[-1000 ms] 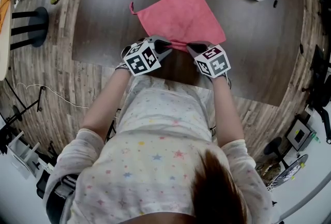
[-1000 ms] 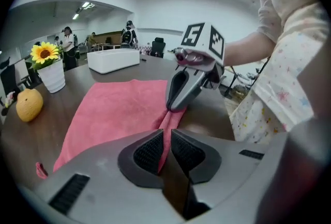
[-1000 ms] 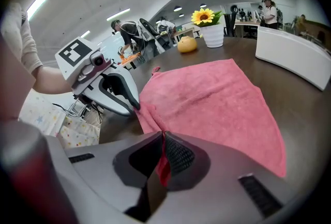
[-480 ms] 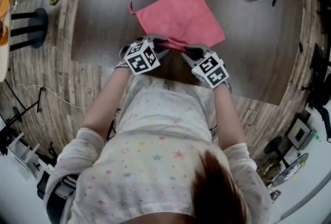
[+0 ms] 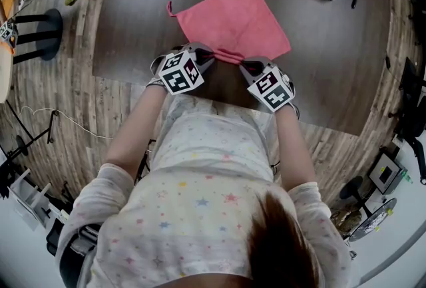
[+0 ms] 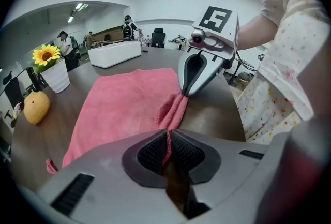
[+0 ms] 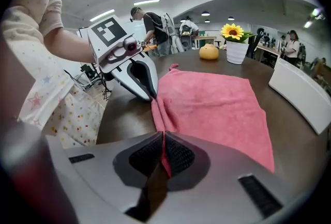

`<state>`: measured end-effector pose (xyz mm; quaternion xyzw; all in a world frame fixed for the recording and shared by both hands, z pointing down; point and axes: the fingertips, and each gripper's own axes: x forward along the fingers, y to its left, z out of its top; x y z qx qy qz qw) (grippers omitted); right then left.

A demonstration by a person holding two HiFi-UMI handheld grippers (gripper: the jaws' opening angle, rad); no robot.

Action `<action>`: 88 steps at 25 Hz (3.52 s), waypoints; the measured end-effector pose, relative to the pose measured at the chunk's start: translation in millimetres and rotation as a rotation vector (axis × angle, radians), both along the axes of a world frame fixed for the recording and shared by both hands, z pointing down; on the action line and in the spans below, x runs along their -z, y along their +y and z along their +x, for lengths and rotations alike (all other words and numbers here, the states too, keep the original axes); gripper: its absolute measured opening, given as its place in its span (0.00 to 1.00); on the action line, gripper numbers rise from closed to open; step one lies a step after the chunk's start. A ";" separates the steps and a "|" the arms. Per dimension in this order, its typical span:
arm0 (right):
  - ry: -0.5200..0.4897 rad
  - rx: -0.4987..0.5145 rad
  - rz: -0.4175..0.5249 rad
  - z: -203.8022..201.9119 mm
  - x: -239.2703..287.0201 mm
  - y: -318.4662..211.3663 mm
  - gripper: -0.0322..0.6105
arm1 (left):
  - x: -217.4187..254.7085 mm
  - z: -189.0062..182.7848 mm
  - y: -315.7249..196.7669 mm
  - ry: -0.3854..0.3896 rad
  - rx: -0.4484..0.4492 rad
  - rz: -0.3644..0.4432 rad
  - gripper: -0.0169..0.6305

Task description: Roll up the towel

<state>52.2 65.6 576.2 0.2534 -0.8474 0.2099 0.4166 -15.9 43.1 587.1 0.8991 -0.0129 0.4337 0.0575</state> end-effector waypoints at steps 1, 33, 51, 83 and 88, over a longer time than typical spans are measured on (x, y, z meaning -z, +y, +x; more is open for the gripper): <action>-0.009 0.007 -0.019 -0.6 1.1 3.7 0.07 | 0.9 -1.1 3.2 -0.005 -0.012 -0.007 0.07; -0.083 -0.177 -0.157 18.6 -3.8 -24.1 0.08 | 31.9 4.2 -27.5 0.153 0.208 -0.154 0.08; -0.180 -0.140 -0.015 12.0 39.7 -21.4 0.14 | 4.1 12.6 5.5 0.071 0.041 -0.102 0.16; 0.121 0.111 0.156 11.3 -2.0 -10.3 0.09 | -0.4 11.1 -3.3 -0.018 -0.051 0.028 0.09; 0.062 0.136 0.062 8.9 2.9 7.4 0.07 | 1.6 4.5 10.6 -0.041 -0.075 -0.037 0.06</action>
